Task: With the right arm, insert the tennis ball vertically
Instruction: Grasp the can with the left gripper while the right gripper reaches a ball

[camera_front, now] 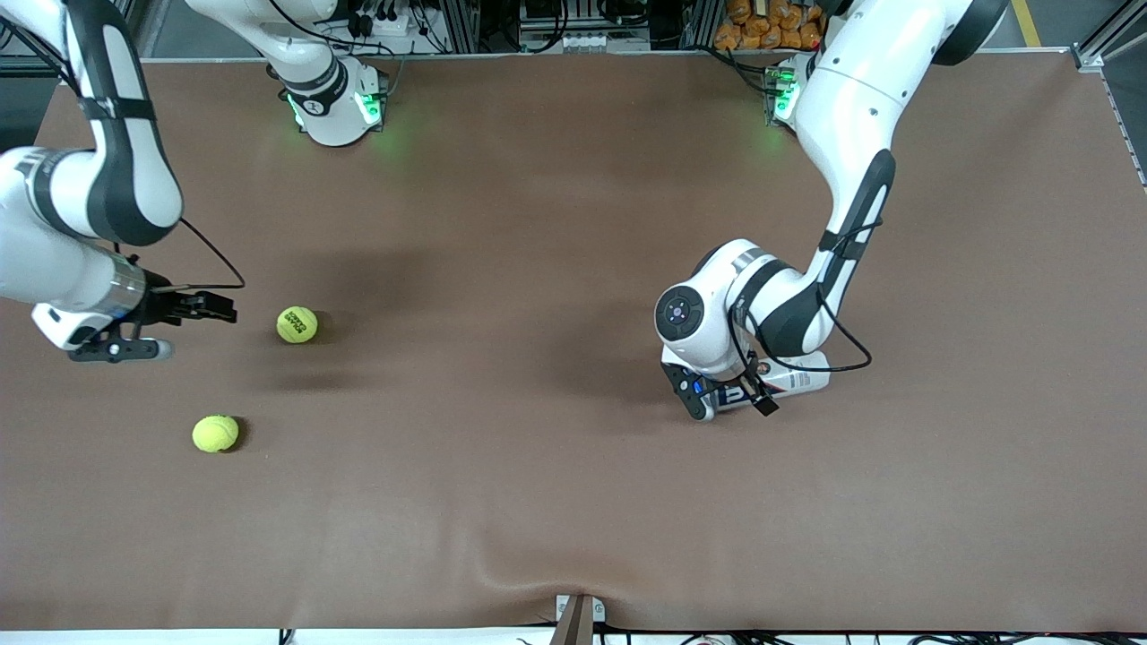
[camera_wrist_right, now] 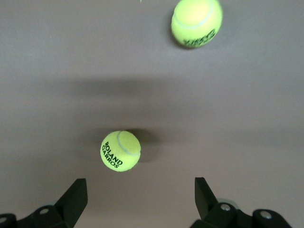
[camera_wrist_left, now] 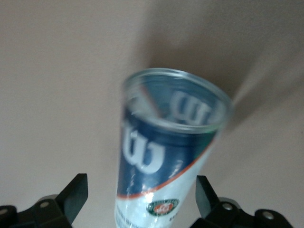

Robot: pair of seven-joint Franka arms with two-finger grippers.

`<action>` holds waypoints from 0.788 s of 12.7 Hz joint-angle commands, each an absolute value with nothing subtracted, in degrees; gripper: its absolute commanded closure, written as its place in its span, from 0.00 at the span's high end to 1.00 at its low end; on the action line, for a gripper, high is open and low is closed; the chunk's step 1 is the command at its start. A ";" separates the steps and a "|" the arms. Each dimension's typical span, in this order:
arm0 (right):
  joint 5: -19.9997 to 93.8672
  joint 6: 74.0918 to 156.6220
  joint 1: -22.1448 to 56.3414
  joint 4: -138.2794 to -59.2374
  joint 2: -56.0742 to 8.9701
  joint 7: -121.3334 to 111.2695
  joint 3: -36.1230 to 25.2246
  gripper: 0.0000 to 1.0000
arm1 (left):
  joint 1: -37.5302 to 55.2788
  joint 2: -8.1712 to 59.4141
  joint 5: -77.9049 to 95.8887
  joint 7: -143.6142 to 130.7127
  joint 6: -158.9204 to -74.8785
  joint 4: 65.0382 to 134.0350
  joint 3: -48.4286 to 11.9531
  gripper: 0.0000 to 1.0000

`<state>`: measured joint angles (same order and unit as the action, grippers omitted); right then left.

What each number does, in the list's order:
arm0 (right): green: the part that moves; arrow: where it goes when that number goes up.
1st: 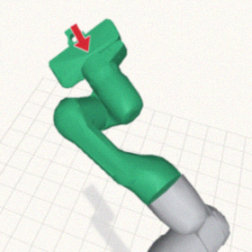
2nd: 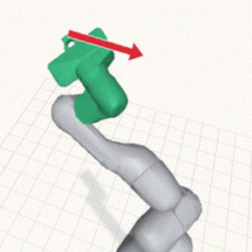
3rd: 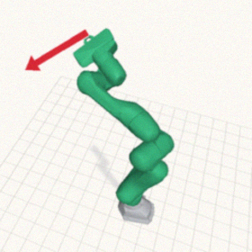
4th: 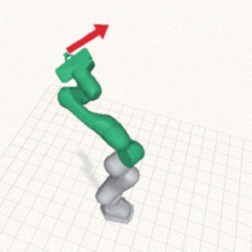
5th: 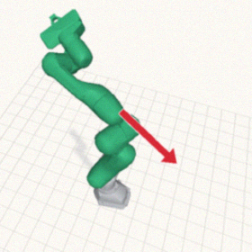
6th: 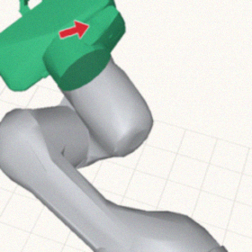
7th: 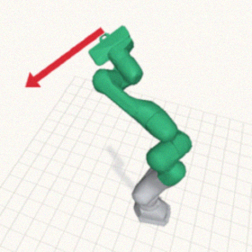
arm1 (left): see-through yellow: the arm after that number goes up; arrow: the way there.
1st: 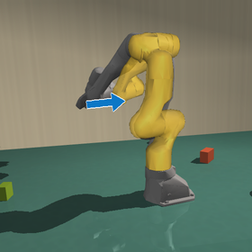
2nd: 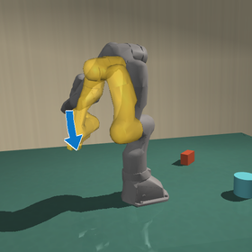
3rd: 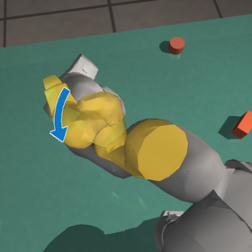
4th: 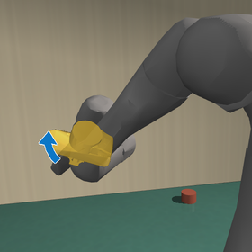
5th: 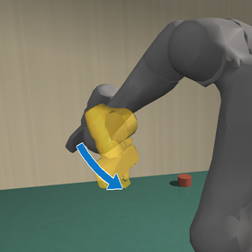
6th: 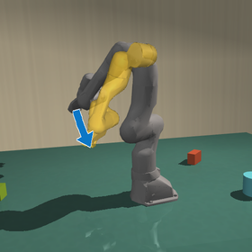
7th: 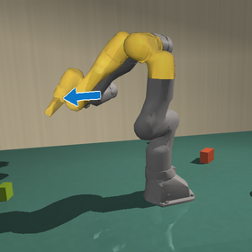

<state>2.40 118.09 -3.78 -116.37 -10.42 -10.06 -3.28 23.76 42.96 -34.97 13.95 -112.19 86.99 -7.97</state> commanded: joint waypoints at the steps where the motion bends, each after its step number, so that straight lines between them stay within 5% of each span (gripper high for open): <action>1: 1.85 120.57 -3.43 -118.29 -11.16 -9.93 -3.25 1.00 | 23.47 44.03 -36.47 14.77 -113.64 86.40 -8.00 1.00; 10: 2.64 129.64 -2.37 -123.84 -15.55 -9.58 -3.08 1.00 | 22.85 46.23 -37.35 15.56 -118.92 86.49 -7.65 1.00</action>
